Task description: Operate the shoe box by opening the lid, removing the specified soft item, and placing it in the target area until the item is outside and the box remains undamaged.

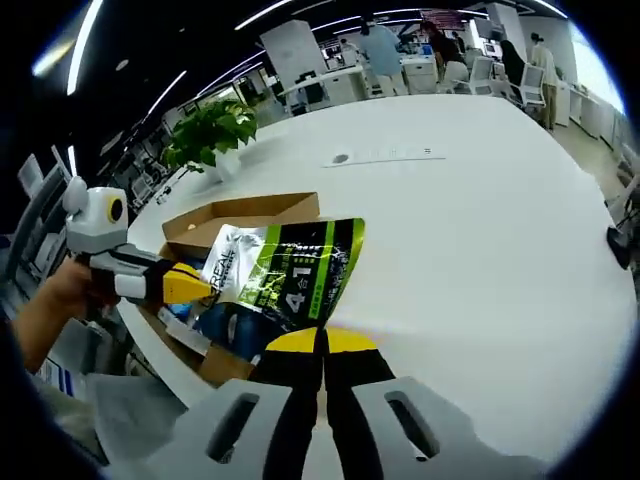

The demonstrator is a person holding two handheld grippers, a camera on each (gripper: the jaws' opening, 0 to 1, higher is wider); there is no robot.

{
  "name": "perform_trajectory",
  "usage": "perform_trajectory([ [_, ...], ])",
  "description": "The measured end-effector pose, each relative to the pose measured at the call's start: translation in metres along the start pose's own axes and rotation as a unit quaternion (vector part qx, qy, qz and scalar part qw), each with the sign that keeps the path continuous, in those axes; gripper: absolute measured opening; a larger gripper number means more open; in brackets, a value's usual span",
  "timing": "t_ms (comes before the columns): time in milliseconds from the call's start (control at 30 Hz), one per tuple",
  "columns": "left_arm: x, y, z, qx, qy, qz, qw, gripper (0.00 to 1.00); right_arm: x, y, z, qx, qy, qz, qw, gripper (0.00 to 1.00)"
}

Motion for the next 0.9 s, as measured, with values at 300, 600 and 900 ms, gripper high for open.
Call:
perform_trajectory([
  [300, -0.004, 0.028, 0.014, 0.008, 0.004, -0.009, 0.9999, 0.00, -0.001, -0.004, 0.027, 0.029, 0.001, 0.000, 0.9996, 0.00],
  [600, -0.007, 0.049, 0.016, 0.002, 0.013, -0.024, 0.9996, 0.00, 0.005, 0.003, 0.047, 0.047, 0.004, -0.008, 0.9988, 0.00],
  [900, -0.004, 0.067, 0.005, -0.021, 0.037, -0.048, 0.9979, 0.00, 0.010, 0.022, 0.059, 0.050, -0.004, -0.025, 0.9984, 0.00],
])
Point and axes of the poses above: the point that each gripper's makers call its tool centre point, and the gripper's own axes: y roughly forward along the fingers, z roughly to its right, x roughly out of its underside, the point moved 2 cm from there along -y, roughly backward along the fingers, and after that the axes turned 8 degrees about z, right-handed, at the moved point
